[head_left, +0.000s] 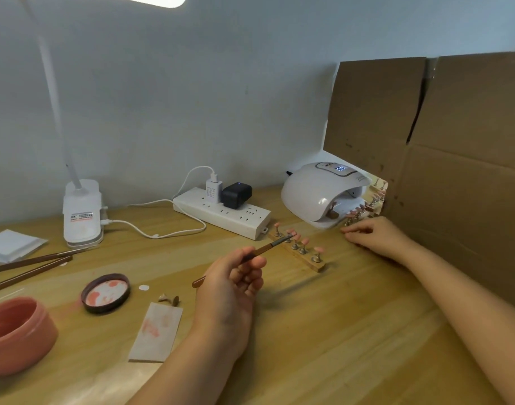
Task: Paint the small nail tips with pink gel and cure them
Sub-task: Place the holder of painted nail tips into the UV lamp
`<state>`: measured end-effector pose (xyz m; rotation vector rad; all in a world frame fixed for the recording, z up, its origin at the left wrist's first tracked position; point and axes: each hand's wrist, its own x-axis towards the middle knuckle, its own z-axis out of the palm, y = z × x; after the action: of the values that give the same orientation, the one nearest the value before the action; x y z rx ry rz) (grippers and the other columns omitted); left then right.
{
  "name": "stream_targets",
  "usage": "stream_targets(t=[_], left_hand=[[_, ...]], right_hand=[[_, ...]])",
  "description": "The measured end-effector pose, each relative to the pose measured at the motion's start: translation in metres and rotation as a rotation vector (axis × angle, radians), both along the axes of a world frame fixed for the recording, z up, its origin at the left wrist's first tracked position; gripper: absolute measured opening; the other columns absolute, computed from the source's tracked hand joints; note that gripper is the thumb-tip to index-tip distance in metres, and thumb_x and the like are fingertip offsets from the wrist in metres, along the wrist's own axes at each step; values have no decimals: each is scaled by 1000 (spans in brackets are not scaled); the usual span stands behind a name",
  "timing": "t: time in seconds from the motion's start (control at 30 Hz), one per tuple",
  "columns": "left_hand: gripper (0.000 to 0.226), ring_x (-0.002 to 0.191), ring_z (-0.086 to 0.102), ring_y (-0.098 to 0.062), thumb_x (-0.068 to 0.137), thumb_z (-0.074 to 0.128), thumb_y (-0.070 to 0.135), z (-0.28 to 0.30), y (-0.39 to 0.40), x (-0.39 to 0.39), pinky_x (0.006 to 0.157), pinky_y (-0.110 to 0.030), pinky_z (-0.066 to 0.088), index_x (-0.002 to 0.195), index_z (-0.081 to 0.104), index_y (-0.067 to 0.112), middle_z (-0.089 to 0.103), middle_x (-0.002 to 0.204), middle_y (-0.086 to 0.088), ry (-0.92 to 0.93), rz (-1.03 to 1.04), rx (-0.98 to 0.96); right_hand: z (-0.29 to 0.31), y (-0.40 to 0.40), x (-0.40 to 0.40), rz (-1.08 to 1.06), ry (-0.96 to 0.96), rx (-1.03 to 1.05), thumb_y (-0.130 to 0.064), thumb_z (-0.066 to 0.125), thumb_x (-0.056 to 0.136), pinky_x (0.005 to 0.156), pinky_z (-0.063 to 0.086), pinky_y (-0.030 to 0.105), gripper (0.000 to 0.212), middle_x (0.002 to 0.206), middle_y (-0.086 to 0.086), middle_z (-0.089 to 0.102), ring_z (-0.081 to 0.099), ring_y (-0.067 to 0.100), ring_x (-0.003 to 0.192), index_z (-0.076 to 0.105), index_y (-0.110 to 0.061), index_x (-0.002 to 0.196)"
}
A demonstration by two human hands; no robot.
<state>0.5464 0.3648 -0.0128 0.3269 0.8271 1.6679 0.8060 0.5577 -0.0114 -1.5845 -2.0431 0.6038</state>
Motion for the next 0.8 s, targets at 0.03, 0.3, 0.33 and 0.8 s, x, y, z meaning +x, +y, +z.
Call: stream_targets(t=[0.03,0.3,0.33,0.8], left_hand=[[14,53,57,-13,88,53,13,0,0,0,58,-25,43,88,65,5,66,64,-8,1,0,-1],[15,52,59,-12,88,53,13,0,-1,-1,59,-26,43,88,65,5,66,64,-9,-5,3,-4],[15,52,59,-12,89,53,13,0,-1,-1,60,-26,43,88,65,5,66,64,-9,-7,6,-4],[16,52,60,-12,89,54,14,0,-2,-1,62,-28,42,85,66,5,66,65,-9,-6,4,-11]], right_hand=[[1,4,3,-9,-8,-23,-22,68,87,58,41,15,19,78,-8,69,60,3,64,73,-32,102],[5,43,4,-269,6,-167,-22,52,96,32,32,17,45,53,8,60,45,10,30,45,-16,140],[6,44,4,-278,8,-172,-22,52,96,33,33,17,44,54,9,61,47,11,31,45,-15,139],[15,50,-4,-280,-138,-290,-18,37,97,37,30,16,40,61,8,55,39,13,38,49,-15,135]])
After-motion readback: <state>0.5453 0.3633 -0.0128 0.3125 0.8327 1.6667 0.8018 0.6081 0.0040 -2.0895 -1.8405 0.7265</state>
